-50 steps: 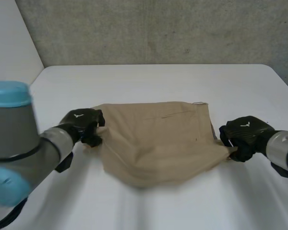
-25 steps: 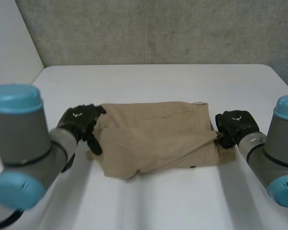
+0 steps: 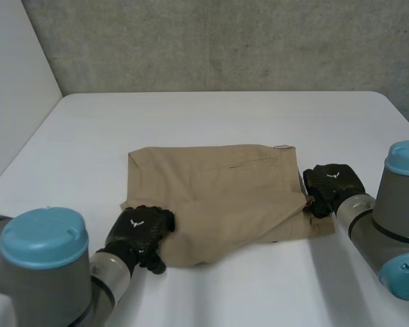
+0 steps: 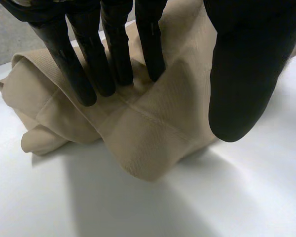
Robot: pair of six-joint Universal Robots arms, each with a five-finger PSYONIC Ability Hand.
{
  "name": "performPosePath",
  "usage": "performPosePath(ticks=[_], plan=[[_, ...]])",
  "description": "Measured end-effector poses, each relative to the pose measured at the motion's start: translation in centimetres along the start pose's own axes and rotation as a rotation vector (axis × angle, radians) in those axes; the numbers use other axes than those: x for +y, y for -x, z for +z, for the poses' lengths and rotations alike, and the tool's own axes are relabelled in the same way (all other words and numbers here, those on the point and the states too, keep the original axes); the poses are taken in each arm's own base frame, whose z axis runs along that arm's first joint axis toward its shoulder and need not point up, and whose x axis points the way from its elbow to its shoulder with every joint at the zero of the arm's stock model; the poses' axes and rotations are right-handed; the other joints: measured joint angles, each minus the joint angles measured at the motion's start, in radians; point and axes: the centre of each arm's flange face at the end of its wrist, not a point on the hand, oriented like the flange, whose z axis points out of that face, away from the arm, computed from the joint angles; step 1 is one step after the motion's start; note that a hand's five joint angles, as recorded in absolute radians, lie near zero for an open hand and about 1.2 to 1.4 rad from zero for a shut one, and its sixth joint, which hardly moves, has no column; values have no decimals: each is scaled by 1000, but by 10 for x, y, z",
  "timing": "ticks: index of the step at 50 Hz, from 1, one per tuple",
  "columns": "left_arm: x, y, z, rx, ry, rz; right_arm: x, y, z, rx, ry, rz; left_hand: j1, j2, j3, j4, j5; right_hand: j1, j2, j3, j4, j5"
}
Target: Fold the shorts.
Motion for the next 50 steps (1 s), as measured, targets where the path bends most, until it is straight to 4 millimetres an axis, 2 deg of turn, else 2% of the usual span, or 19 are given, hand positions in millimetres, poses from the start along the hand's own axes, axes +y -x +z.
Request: performPosePath(ticks=[4,7,8,9,13,17,19,22,24,25,26,32,38,40,41,43,47,48,50], plan=[[-1,1,16,-21,-12,5,1,1,-1,-2,1,-3,24,28,19,21,21,0,0,0,0,0],[-5,2,26,-31,-29,5,1,1,-1,-3,1,-4,328,299,298,296,290,0,0,0,0,0],[-5,2,26,-31,-29,5,1,1,-1,-3,1,-4,328,299,298,296,290,0,0,0,0,0],[-8,3,32,-37,-44,4,1,1,-1,-3,1,-4,559,558,546,545,534,0,0,0,0,0],[-18,8,50,-55,-93,-2,2,3,-2,-8,2,-9,564,638,626,631,574,0,0,0,0,7],[-24,11,62,-68,-123,-3,2,5,-2,-12,1,-13,564,640,629,631,574,0,0,0,0,8],[-28,16,77,-84,-141,6,2,7,-2,-14,-3,-17,562,637,626,627,573,0,0,0,0,8],[-29,23,89,-103,-140,23,2,8,-3,-15,-7,-20,418,448,456,450,462,0,0,0,0,11],[-29,24,92,-107,-135,28,2,9,-3,-16,-8,-20,418,448,456,450,462,0,0,0,0,12],[-27,29,95,-118,-117,41,2,10,-3,-18,-10,-22,189,230,232,223,233,0,0,0,0,13],[-26,30,94,-121,-106,46,2,10,-3,-19,-10,-23,86,123,124,114,122,0,0,0,0,13],[-35,34,73,-124,-75,57,2,12,-4,-23,-13,-26,-60,-66,-58,-77,-74,0,0,0,0,14],[-56,33,29,-119,-117,54,2,13,-4,-24,-14,-26,-74,-75,-71,-88,-92,0,0,0,0,14],[-62,31,8,-116,-149,52,2,13,-4,-24,-14,-26,-74,-75,-71,-88,-92,0,0,0,0,14],[-62,31,8,-116,-149,52,2,13,-4,-24,-14,-26,-74,-75,-71,-88,-92,0,0,0,0,14],[-66,28,-14,-108,-177,52,2,13,-4,-25,-13,-26,-74,-75,-70,-86,-89,0,0,0,0,14],[-65,24,-31,-96,-193,55,3,13,-4,-25,-13,-26,-74,-74,-70,-86,-86,0,0,0,0,14],[-60,19,-43,-80,-190,59,2,13,-4,-25,-15,-26,-26,-17,-17,-23,-17,0,0,0,0,14],[-53,15,-51,-64,-176,64,2,13,-4,-25,-15,-26,57,60,54,53,54,0,0,0,0,14]])
